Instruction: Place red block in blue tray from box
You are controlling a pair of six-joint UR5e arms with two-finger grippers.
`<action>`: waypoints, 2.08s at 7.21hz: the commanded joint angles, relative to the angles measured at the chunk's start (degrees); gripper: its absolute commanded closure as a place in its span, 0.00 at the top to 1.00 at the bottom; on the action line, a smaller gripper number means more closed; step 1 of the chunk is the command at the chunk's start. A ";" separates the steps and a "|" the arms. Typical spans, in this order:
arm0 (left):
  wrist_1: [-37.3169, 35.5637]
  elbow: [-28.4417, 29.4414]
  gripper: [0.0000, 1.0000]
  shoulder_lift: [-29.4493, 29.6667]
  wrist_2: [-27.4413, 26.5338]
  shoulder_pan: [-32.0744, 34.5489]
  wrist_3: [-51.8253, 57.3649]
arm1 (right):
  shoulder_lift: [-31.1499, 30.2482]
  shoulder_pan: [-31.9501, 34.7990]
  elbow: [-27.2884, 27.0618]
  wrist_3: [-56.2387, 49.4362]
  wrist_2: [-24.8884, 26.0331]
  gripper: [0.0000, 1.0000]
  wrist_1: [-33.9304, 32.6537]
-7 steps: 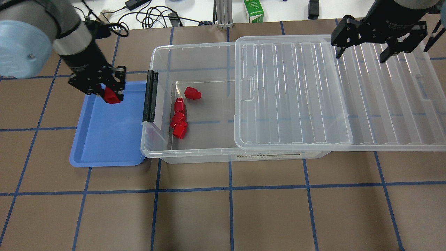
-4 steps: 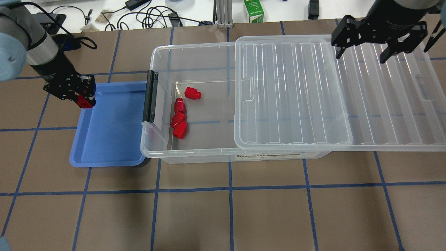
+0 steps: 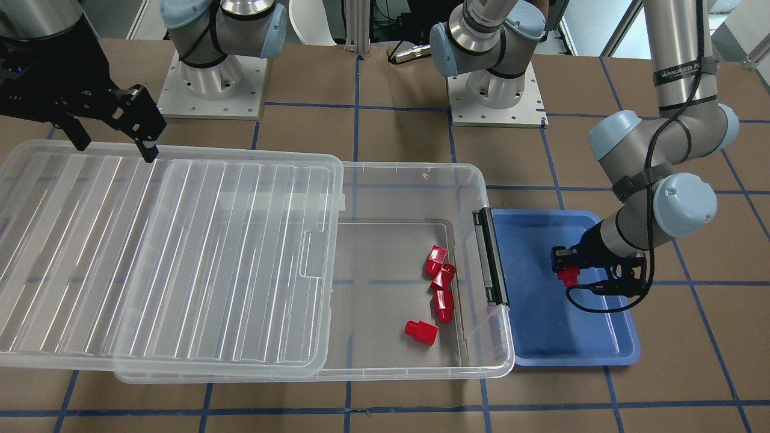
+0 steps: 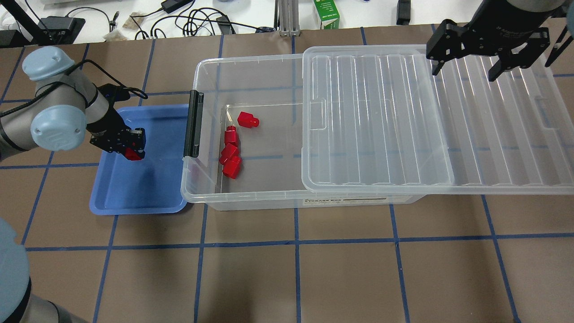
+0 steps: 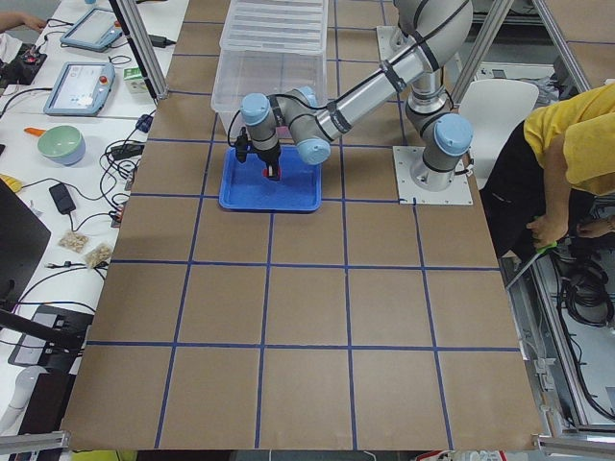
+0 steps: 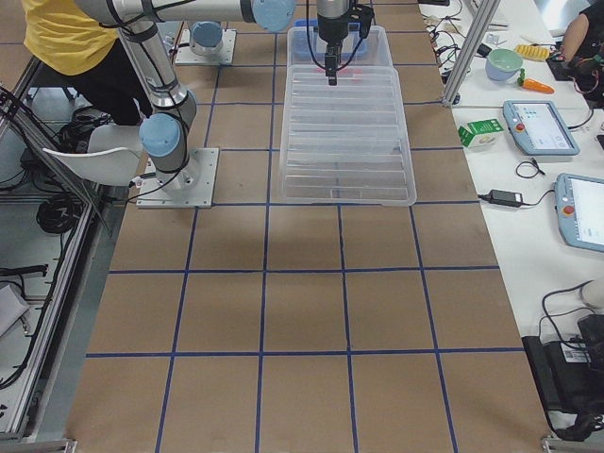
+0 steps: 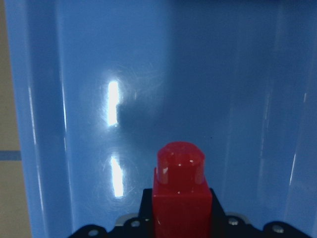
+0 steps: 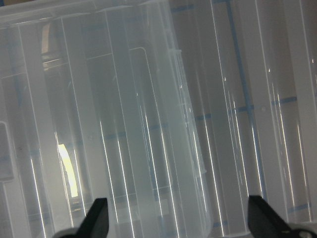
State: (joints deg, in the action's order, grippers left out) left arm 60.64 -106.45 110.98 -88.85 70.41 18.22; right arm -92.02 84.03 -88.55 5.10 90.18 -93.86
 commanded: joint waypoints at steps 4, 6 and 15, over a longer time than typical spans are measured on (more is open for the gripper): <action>8.84 6.85 1.00 -6.01 -0.01 3.32 -1.77 | 0.43 -0.18 0.30 -0.26 0.09 1.00 -0.53; 19.46 15.53 1.00 -10.68 -0.80 11.47 -7.46 | 3.23 -4.11 5.02 -3.23 0.87 1.00 0.25; 27.87 21.99 1.00 -17.99 -2.46 18.28 -17.52 | 23.71 -34.72 7.69 -42.28 0.53 1.00 -8.80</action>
State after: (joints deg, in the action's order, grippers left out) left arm 88.41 -84.74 93.48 -90.77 89.24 0.45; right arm -71.19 50.10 -80.71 -36.76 91.15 -101.50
